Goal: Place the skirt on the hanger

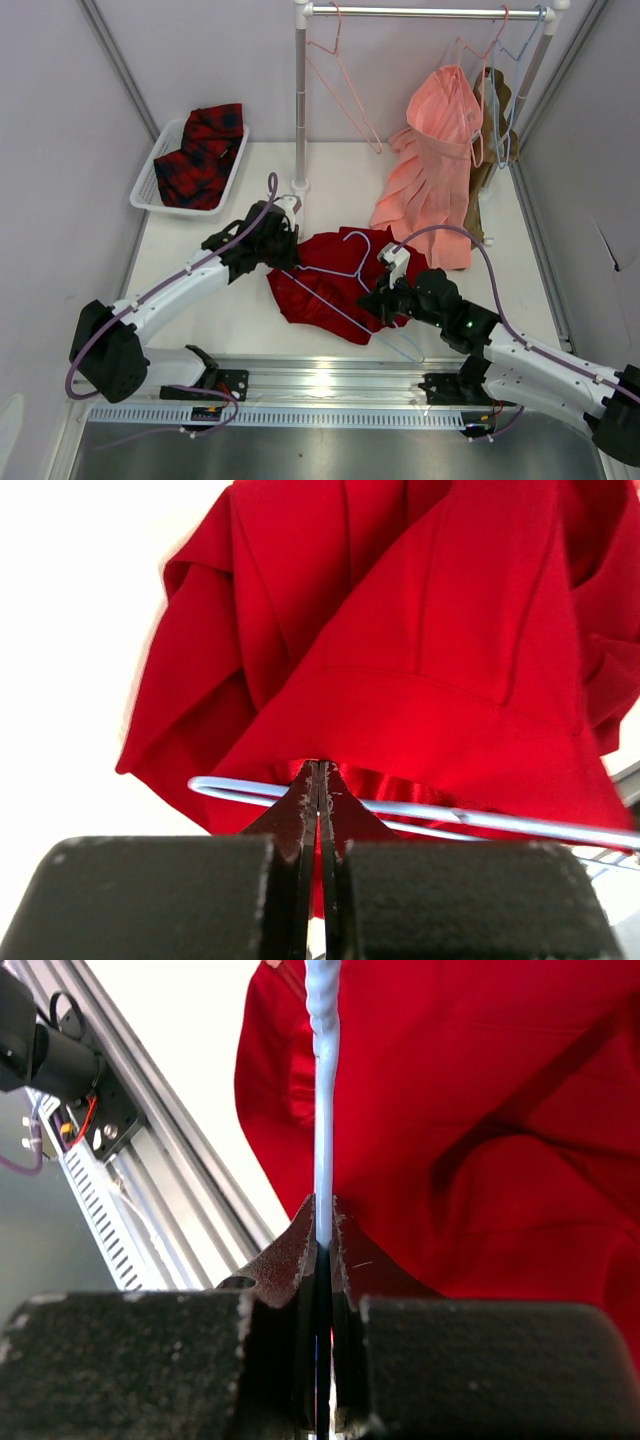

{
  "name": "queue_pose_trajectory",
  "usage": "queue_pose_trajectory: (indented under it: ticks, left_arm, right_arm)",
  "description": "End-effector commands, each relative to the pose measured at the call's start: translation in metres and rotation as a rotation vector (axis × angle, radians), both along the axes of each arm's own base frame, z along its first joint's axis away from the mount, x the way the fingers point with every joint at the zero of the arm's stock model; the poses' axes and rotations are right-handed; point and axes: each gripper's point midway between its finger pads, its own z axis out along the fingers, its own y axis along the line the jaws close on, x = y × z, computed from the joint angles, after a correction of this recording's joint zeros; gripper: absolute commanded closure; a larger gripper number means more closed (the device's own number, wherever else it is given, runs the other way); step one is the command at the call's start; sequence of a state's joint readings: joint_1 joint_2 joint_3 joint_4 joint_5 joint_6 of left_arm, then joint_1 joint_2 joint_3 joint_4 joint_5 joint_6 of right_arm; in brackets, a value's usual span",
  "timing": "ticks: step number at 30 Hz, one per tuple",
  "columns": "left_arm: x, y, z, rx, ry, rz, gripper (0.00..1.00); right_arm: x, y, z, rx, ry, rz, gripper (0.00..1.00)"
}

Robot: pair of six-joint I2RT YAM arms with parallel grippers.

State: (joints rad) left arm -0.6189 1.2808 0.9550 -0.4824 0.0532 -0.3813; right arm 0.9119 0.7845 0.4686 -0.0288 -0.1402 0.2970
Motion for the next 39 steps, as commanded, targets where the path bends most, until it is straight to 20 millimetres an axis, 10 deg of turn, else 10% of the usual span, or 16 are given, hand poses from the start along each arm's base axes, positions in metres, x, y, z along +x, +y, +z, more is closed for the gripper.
queue_pose_trajectory:
  ticks: [1,14,21,26,39]
  left_arm:
    - [-0.001,-0.006,0.017,-0.056,-0.052,0.008,1.00]
    - [-0.018,0.008,0.010,-0.065,-0.075,0.098,1.00]
    - [-0.029,0.019,0.031,-0.071,-0.155,0.112,0.60]
    - [-0.036,0.021,0.046,-0.097,-0.190,0.088,0.52]
    - [-0.031,-0.029,0.043,-0.329,-0.233,0.048,0.49]
  right_arm:
    - [0.011,0.015,0.031,0.139,-0.064,0.030,1.00]
    - [0.027,0.045,0.002,0.123,-0.005,0.062,1.00]
    - [0.031,0.057,-0.007,0.077,0.006,0.073,1.00]
    - [0.031,0.071,-0.011,0.055,0.017,0.093,1.00]
    - [0.039,0.102,-0.027,-0.004,0.046,0.119,1.00]
